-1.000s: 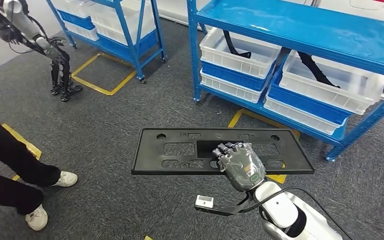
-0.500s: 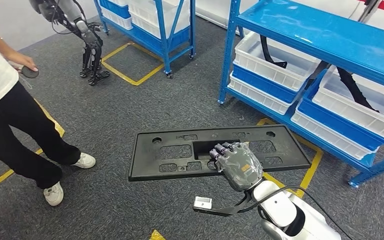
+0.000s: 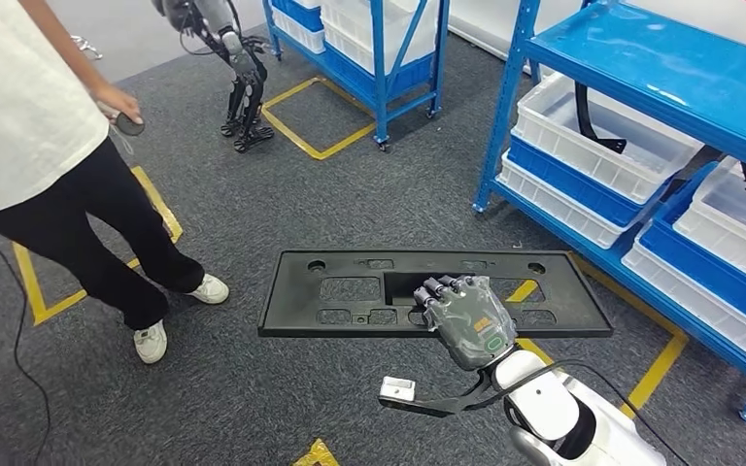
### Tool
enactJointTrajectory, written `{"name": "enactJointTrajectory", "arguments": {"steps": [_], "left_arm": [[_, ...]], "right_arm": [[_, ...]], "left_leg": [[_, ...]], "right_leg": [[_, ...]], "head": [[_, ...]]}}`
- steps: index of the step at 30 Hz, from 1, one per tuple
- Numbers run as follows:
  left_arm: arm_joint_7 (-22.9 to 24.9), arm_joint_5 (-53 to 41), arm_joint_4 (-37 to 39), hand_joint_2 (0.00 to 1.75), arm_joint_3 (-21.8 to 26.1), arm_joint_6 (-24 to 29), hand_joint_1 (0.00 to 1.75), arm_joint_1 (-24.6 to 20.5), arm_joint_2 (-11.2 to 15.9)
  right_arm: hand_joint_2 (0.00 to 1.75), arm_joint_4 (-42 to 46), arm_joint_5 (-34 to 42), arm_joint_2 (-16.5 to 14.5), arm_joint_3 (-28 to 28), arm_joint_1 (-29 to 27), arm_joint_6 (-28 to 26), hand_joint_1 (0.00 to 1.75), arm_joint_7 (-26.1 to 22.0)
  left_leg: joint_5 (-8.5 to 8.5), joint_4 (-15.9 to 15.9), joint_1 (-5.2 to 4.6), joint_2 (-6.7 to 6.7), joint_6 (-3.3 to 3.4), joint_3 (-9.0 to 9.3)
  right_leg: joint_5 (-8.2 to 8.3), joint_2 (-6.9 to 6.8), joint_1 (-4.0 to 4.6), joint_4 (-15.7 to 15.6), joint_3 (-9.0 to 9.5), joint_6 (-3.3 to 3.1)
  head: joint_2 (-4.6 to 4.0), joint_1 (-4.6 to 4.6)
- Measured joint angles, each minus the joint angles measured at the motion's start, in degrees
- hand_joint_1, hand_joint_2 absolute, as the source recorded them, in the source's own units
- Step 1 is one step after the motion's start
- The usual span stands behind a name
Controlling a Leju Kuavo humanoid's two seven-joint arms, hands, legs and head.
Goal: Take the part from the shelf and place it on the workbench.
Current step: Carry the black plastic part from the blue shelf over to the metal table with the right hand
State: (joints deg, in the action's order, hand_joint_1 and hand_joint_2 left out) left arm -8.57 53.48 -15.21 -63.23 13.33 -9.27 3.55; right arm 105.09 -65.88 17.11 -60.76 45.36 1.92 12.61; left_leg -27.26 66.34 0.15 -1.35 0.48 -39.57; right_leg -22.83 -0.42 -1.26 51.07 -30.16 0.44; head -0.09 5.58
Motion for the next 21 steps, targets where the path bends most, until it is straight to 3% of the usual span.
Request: {"name": "enactJointTrajectory", "arguments": {"steps": [1,2,3,4,6,8,10,12,14,16,17,18,19,21], "left_arm": [[0.0,-0.01,0.0,1.75,0.0,0.0,0.0,-0.02,-0.01],[0.0,-0.02,0.0,1.75,0.0,0.0,0.0,0.0,-0.01],[0.0,-0.03,0.0,1.75,0.0,0.0,0.0,0.03,-0.01],[0.0,-0.04,0.0,1.75,0.0,0.0,0.0,0.03,-0.01],[0.0,-0.07,0.0,1.75,0.0,0.0,0.0,-0.14,-0.01],[0.0,-0.08,0.0,1.75,0.0,0.0,0.0,-0.37,-0.01],[0.01,-0.1,0.0,1.75,0.0,0.0,0.0,-0.38,-0.01],[0.03,-0.19,0.0,1.75,0.0,0.0,0.0,-0.28,0.01],[0.06,-0.3,0.0,1.75,0.01,0.0,0.0,-0.33,0.03],[0.1,-0.47,0.0,1.75,0.01,-0.03,0.0,-0.39,0.04],[0.13,-0.56,0.0,1.75,0.01,-0.04,0.0,-0.34,0.03],[0.15,-0.68,0.0,1.75,0.01,-0.08,0.0,-0.26,0.02],[0.16,-0.75,0.0,1.75,0.0,-0.1,0.0,-0.18,0.01],[0.18,-0.85,0.0,1.75,0.0,-0.13,0.0,-0.16,0.01]], "right_arm": [[1.75,0.0,0.0,0.01,-0.01,-0.04,0.02,1.69,0.0],[1.75,0.0,0.0,0.02,-0.01,-0.07,0.03,1.69,-0.01],[1.75,0.0,0.0,0.01,-0.02,-0.08,0.04,1.69,-0.02],[1.75,0.0,0.0,0.01,-0.02,-0.07,0.04,1.69,-0.02],[1.75,0.0,-0.01,0.01,-0.02,-0.01,0.03,1.69,-0.02],[1.75,0.0,-0.01,0.03,-0.01,0.02,0.04,1.69,-0.02],[1.75,0.0,-0.01,0.04,0.0,0.0,0.05,1.69,-0.02],[1.75,0.02,-0.02,0.09,0.01,-0.02,0.05,1.69,-0.01],[1.75,0.11,-0.07,0.25,0.02,-0.15,0.09,1.69,0.04],[1.75,0.19,-0.1,0.44,0.01,-0.58,0.25,1.69,0.11],[1.75,0.2,-0.11,0.54,0.0,-0.83,0.35,1.69,0.13],[1.75,0.23,-0.11,0.64,-0.01,-1.03,0.44,1.69,0.16],[1.75,0.26,-0.11,0.74,-0.01,-1.12,0.52,1.69,0.22],[1.75,0.34,-0.13,0.93,-0.01,-1.11,0.7,1.69,0.33]], "left_leg": [[-0.7,2.92,0.09,0.28,-0.1,-1.58],[-0.24,3.28,0.15,0.42,-0.14,-1.87],[1.25,1.0,0.18,0.62,-0.08,-0.81],[3.41,-3.38,0.13,1.27,0.07,1.41],[6.82,-12.53,-0.41,4.23,0.55,6.18],[7.67,-16.23,-0.97,5.83,0.98,7.98],[7.74,-16.46,-1.07,4.52,1.48,7.96],[7.93,-16.75,-0.89,3.16,2.14,8.17],[8.03,-16.89,-0.68,1.86,2.66,8.32],[8.01,-16.88,-0.64,0.34,2.88,8.38],[7.99,-16.87,-0.61,-0.52,2.9,8.46],[7.95,-16.85,-0.54,-1.37,2.87,8.58],[7.88,-16.82,-0.42,-2.2,2.8,8.75],[7.64,-16.7,-0.27,-3.67,2.45,8.91]], "right_leg": [[-0.08,-0.71,0.03,0.0,0.03,-0.04],[-0.17,-1.37,0.04,0.0,0.11,-0.04],[-0.3,-1.98,0.04,0.0,0.26,0.02],[-0.46,-2.55,0.04,0.0,0.49,0.13],[-0.87,-3.53,0.24,0.04,0.9,0.58],[-1.16,-4.52,0.57,0.05,1.05,1.06],[-1.48,-5.67,0.63,-0.07,1.24,1.52],[-3.27,-4.36,0.4,1.85,0.7,1.95],[-7.15,-1.33,0.25,9.11,-2.53,2.09],[-10.06,0.02,0.26,17.7,-6.99,2.18],[-9.94,0.2,0.26,19.54,-8.25,2.25],[-8.6,0.31,0.21,18.88,-8.37,2.3],[-6.24,0.6,0.14,15.75,-7.33,2.32],[-1.18,2.96,-0.24,6.7,-3.79,2.42]], "head": [[0.01,0.01],[0.01,0.01],[0.01,0.01],[0.01,0.02],[0.01,0.04],[0.01,0.04],[0.0,0.03],[0.0,0.02],[0.01,0.01],[0.01,0.02],[0.01,0.03],[0.01,0.03],[0.01,0.03],[0.01,0.02]]}}
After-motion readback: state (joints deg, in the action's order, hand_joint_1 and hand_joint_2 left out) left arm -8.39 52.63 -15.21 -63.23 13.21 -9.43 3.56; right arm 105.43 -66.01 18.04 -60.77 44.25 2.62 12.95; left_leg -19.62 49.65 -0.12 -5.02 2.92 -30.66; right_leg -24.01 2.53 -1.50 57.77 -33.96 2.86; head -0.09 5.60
